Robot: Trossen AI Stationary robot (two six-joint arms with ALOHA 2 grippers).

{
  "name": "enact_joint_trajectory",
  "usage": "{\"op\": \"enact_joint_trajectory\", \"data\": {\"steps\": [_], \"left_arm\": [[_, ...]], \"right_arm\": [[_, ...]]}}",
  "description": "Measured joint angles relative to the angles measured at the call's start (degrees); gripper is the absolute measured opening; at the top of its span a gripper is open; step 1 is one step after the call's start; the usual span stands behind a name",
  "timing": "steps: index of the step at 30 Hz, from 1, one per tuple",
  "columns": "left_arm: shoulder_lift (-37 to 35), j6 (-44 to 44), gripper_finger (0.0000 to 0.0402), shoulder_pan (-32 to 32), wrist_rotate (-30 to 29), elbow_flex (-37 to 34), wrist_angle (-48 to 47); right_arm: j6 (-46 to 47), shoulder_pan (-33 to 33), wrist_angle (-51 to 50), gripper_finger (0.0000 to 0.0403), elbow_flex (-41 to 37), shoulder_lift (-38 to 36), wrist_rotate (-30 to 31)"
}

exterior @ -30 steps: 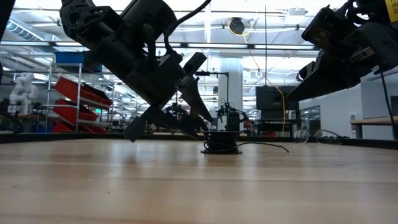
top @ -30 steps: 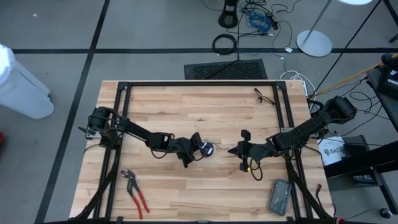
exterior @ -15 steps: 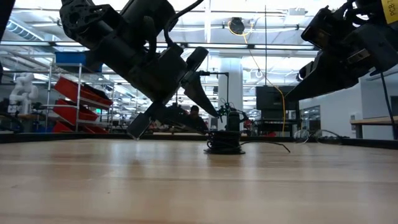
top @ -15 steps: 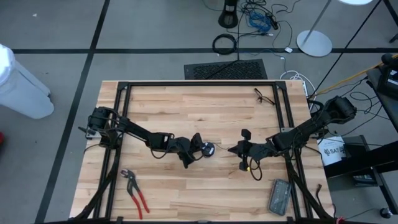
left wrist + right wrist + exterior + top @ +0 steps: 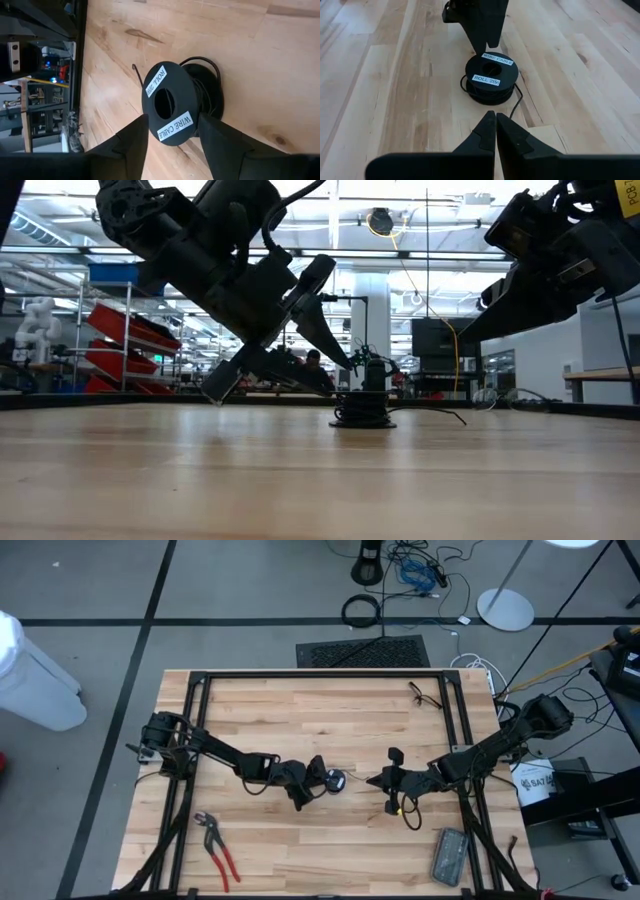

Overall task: Coil cords
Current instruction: Uncoil the black wire from the black spool

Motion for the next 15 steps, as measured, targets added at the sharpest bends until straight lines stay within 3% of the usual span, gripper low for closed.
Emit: {"op": "enact_joint_trajectory", "data": {"steps": [15], "left_arm": [[0.00,1.19,0.0078,0.00,0.42,0.00,-0.04]], "right_arm": [[0.00,0.00,0.02,0.0000,0.01,0.02,0.01]]}}
